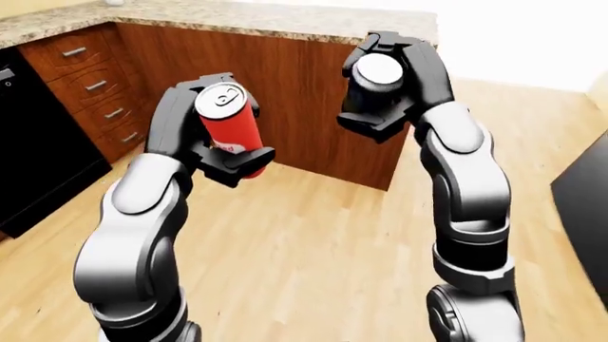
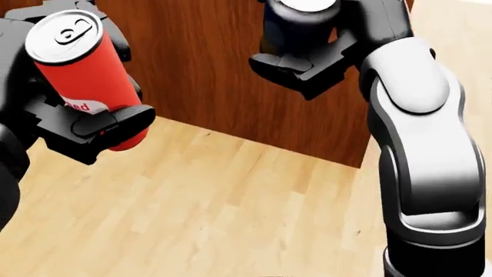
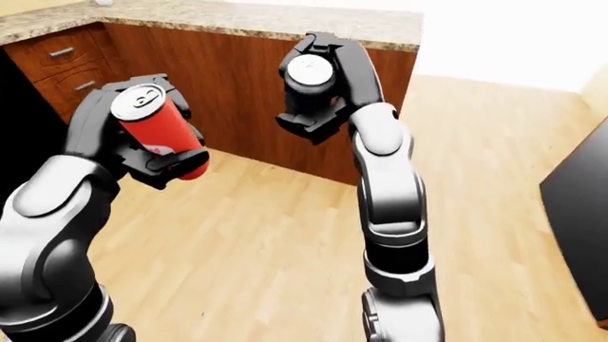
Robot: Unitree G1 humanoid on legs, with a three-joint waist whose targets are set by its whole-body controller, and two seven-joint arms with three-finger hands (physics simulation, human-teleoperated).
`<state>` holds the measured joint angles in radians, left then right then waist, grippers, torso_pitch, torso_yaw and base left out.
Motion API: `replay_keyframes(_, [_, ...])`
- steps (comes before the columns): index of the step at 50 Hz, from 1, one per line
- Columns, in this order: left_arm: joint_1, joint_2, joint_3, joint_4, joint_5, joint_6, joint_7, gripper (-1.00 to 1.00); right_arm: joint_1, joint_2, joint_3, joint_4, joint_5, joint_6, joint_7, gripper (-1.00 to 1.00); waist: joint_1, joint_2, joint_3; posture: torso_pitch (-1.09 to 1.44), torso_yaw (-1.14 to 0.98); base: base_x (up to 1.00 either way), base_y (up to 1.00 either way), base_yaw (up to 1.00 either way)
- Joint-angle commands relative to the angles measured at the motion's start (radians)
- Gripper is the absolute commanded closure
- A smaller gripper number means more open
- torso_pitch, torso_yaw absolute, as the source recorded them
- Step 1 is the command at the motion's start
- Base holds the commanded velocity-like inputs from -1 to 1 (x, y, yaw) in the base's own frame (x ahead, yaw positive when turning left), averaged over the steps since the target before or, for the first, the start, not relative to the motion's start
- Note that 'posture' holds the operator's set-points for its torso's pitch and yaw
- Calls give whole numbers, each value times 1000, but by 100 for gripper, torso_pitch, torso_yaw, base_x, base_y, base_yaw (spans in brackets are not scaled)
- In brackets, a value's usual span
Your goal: Move the drinks to the dining counter.
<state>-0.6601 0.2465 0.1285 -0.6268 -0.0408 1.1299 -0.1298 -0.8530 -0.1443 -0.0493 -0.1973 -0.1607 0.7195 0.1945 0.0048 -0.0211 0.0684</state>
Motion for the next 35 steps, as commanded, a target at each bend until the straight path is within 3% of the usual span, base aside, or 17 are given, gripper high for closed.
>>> replay_keyframes(1, [-27, 5, 13, -32, 5, -46, 6, 100, -28, -5, 0, -30, 4, -32, -7, 100, -11, -33, -45, 0, 0, 34, 100, 0])
replay_keyframes(3, [-23, 2, 11, -26, 7, -54, 6, 100, -24, -5, 0, -33, 6, -32, -7, 100, -23, -20, -27, 0, 0, 35, 100, 0])
replay_keyframes(7, [-26, 0, 7, -22, 12, -57, 4, 100, -21, -6, -3, -29, 10, -40, -9, 100, -40, -13, -62, 0, 0, 35, 100, 0])
replay_keyframes(9, [-26, -1, 5, -21, 14, -57, 4, 100, -21, -7, -5, -30, 13, -40, -10, 100, -50, 24, -49, 0, 0, 36, 100, 0])
replay_keyframes(11, [-25, -3, 4, -18, 16, -62, 3, 100, -22, -9, -5, -29, 15, -40, -11, 100, -46, 114, -70, 0, 0, 47, 99, 0])
replay_keyframes(12, [-26, -4, 3, -19, 17, -59, 3, 100, -22, -10, -6, -26, 16, -42, -12, 100, -39, 126, -65, 0, 0, 52, 95, 0])
replay_keyframes(15, [-32, -3, 4, -17, 21, -56, -1, 100, -27, -2, -27, -22, 44, -34, -25, 100, -26, 77, -12, 0, 0, 37, 52, 0])
replay_keyframes(17, [-32, -3, 2, -12, 24, -59, -2, 100, -25, -14, -19, -8, 39, -28, -41, 100, -31, 108, -48, 0, 0, 0, 0, 0])
replay_keyframes(23, [-54, 0, -2, -2, 33, -53, -10, 100, -32, -27, -19, 3, 39, -8, -49, 100, -11, 58, -25, 0, 0, 20, 0, 0])
replay_keyframes(24, [-55, -1, -2, -3, 34, -51, -10, 100, -33, -26, -22, 4, 43, -4, -52, 100, -31, 54, 27, 0, 0, 100, 0, 0])
replay_keyframes(25, [-55, -2, -2, -4, 35, -50, -10, 100, -32, -27, -21, 3, 44, -3, -52, 100, -44, 48, 34, 0, 0, 100, 0, 0])
replay_keyframes(27, [-56, -3, -2, -2, 36, -50, -11, 100, -29, -29, -19, 1, 44, -6, -52, 100, -67, 15, -18, 0, 0, 100, 0, 0])
replay_keyframes(28, [-60, -2, -1, -4, 36, -45, -12, 100, -30, -29, -18, -1, 45, -3, -52, 100, -76, 24, -30, 0, 0, 100, 0, 0])
replay_keyframes(29, [-60, -1, -1, -3, 37, -46, -13, 100, -30, -30, -19, -3, 45, -3, -52, 100, -91, 61, 4, 0, 0, 100, 0, 0])
replay_keyframes(32, [-62, -1, 0, -6, 38, -42, -15, 100, -32, -29, -23, -7, 53, 3, -55, 100, -113, 26, -30, 0, 0, 99, 0, 0])
replay_keyframes(33, [-64, 0, 1, -5, 38, -41, -15, 100, -34, -29, -27, -4, 59, 9, -57, 100, -116, 31, -10, 0, 0, 53, -30, 0])
replay_keyframes(35, [-70, 1, -1, -3, 39, -39, -16, 100, -35, -30, -30, -5, 68, 20, -61, 100, -88, 157, -7, 0, 0, 16, -46, -50])
